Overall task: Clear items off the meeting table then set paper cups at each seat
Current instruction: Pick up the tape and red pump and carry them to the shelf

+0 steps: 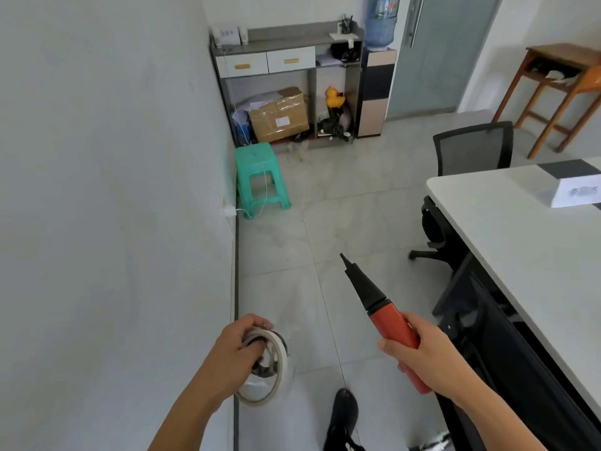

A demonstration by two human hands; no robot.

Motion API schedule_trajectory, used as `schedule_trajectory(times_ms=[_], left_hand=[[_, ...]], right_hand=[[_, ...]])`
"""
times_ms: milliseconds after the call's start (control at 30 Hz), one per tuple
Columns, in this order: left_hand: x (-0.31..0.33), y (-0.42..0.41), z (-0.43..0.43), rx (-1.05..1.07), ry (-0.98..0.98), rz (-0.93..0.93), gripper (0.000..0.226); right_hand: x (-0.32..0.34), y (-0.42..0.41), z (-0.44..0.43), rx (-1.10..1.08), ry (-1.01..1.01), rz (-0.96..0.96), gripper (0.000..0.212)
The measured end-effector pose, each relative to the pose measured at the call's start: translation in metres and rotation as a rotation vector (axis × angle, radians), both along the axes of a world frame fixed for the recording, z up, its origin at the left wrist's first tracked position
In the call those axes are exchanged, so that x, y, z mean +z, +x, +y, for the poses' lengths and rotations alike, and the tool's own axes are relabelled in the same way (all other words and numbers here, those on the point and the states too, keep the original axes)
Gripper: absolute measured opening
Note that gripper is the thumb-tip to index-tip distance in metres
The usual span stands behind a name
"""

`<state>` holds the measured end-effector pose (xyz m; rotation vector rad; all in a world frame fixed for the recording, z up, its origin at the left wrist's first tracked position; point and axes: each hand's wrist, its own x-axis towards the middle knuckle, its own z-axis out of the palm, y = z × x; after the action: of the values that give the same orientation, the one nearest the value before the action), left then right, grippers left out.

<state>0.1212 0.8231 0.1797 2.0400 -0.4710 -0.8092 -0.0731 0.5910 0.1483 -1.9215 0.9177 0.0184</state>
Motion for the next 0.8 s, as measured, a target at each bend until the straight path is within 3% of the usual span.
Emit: schedule_trajectory(times_ms=[233, 433, 600, 800], left_hand=[[0.026, 0.152, -0.124, -0.018, -0.027, -0.079, 0.031], [0.010, 0.275, -0.187, 0.070, -0.017, 0.008, 0.030], [-0.010, 0.415, -0.258, 0.070, 0.001, -0.046, 0.029], [0.015, 0.560, -0.359, -0.062, 0.031, -0.129, 0.028]], right_hand=[[0.022, 0.181, -0.115, 0.112, -0.020, 0.002, 0.046], [0.016, 0.312, -0.196, 0.150, 0.012, 0.035, 0.042], [0.001, 0.437, -0.264, 0.095, -0.002, 0.042, 0.040], [0.030, 0.564, -0.334, 0.042, 0.027, 0.000, 0.041]])
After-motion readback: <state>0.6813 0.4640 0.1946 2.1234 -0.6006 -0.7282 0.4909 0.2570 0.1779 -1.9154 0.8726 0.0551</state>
